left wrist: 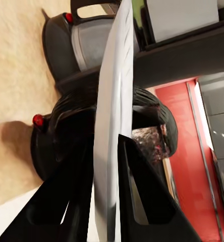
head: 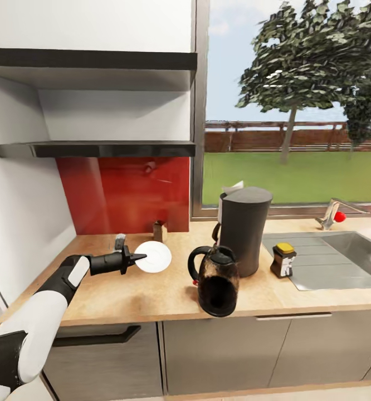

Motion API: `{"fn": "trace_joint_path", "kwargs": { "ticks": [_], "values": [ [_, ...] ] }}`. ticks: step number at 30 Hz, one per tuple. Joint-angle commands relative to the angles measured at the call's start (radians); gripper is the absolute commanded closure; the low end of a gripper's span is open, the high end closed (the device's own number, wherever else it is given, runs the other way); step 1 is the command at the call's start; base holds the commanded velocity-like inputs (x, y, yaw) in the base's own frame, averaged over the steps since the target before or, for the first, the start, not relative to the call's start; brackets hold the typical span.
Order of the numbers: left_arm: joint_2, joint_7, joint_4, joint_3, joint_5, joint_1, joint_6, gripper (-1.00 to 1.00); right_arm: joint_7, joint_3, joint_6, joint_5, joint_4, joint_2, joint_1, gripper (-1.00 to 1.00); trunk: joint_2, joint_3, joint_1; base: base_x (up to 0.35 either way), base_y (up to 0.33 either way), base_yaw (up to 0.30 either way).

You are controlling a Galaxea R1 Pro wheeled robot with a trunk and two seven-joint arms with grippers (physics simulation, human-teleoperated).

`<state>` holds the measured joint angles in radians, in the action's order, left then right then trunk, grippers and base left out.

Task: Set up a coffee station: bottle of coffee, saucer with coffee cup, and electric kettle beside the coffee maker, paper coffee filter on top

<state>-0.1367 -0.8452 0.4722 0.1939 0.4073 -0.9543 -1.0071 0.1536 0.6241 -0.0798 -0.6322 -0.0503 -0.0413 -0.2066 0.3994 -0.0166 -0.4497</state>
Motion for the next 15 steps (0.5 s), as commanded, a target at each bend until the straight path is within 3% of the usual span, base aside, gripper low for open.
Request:
{"fn": "trace_joint_path", "kwargs": {
  "ticks": [1,5,9,15],
  "values": [
    [0.0,-0.005,0.002,0.004,-0.005,0.004,-0.002,1.0,0.004,0.008,-0.003,-0.011,0.001,0.0,-0.001,-1.0,0.001,0.0,0.0,0.0,0.0,-0.264],
    [-0.006,-0.005,0.01,0.006,-0.005,0.02,-0.002,1.0,0.004,0.008,-0.002,-0.011,0.001,0.001,-0.001,-1.0,0.001,0.0,0.0,0.013,0.0,-0.264],
    [-0.035,-0.005,0.012,0.006,-0.005,0.025,-0.001,1.0,0.004,0.008,-0.002,-0.011,0.001,0.003,-0.001,-1.0,0.001,0.0,0.0,0.188,0.05,-0.261],
    [-0.063,-0.005,0.012,0.006,-0.005,0.031,0.0,1.0,0.003,0.008,-0.002,-0.009,-0.001,0.006,0.0,-1.0,0.001,0.0,0.0,0.23,0.092,-0.078]
  ]
}}
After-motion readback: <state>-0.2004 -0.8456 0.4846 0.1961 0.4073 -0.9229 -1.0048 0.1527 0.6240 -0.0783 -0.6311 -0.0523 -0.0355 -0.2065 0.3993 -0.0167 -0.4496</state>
